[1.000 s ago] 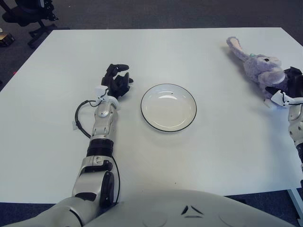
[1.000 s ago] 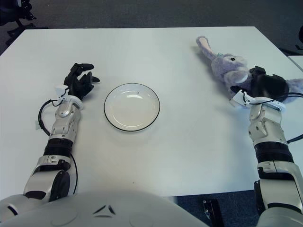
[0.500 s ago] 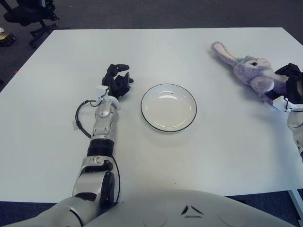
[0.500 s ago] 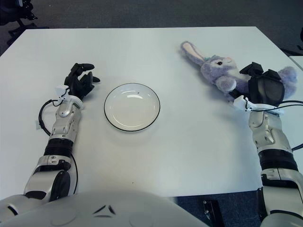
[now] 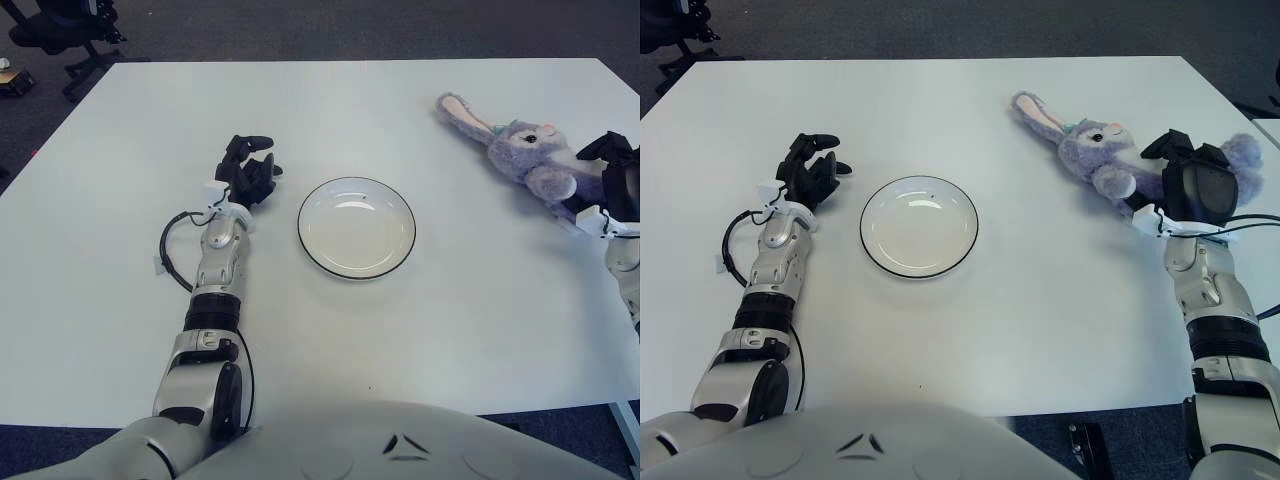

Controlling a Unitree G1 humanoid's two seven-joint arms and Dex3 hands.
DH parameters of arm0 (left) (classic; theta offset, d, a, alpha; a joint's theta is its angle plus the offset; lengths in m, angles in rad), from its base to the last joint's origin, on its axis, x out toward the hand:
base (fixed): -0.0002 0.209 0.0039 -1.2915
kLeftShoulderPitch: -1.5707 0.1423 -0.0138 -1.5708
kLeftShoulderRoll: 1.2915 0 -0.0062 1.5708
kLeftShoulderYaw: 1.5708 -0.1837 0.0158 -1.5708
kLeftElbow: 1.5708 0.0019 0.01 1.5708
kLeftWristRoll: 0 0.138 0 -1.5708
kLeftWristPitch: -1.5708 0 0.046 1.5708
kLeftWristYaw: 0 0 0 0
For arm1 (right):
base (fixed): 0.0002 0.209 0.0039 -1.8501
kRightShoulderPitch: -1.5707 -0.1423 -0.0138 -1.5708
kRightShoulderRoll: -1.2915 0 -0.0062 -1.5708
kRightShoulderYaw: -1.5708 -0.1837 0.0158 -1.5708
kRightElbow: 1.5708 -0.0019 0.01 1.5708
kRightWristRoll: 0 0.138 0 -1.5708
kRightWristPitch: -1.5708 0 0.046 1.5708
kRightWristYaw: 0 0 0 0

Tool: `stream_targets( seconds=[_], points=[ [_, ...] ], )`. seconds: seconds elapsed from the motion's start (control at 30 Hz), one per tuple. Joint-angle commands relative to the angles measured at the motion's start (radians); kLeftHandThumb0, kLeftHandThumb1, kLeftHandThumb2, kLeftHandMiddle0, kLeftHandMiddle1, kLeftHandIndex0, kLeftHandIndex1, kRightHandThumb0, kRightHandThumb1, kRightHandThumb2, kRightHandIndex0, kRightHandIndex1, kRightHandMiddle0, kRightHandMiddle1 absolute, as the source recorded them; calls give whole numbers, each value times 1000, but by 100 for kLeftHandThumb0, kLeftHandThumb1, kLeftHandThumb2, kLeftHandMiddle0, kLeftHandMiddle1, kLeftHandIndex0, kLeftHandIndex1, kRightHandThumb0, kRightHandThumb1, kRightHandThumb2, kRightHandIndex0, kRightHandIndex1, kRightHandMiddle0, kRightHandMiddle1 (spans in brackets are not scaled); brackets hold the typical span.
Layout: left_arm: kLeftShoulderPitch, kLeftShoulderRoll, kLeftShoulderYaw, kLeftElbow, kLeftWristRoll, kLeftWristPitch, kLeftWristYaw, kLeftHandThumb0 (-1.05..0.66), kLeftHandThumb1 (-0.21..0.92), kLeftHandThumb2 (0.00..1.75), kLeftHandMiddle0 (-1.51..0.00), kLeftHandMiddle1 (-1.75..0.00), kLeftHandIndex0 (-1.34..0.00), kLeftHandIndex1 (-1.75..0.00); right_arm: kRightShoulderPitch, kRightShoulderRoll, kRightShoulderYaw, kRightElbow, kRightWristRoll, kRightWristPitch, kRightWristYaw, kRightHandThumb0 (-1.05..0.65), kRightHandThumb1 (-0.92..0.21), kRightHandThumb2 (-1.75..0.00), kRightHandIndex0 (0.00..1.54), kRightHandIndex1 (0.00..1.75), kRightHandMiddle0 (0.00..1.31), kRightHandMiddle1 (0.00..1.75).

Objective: Put the doll into the plate.

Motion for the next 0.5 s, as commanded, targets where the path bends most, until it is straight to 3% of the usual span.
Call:
stream_targets(
  seconds=[0.0, 0.13, 0.47],
  points=[
    [24, -6, 1, 27, 0, 22, 10, -1, 70, 64, -57, -152, -40, -136, 10, -1, 5, -9, -15, -4, -20, 0, -28, -135, 60, 175, 48, 168],
    [24, -8, 1, 35, 6, 3, 14, -1, 70, 64, -57, -152, -40, -136, 1, -14, 16, -10, -53, -37, -79, 0, -28, -135, 60, 175, 48, 169],
    [20, -6, -2, 46, 6, -6, 15, -1, 68, 68, -55, -157, -41, -136, -39, -20, 26, -16, -75, -98, -109, 0, -30, -133, 58, 175, 46, 170]
  ],
)
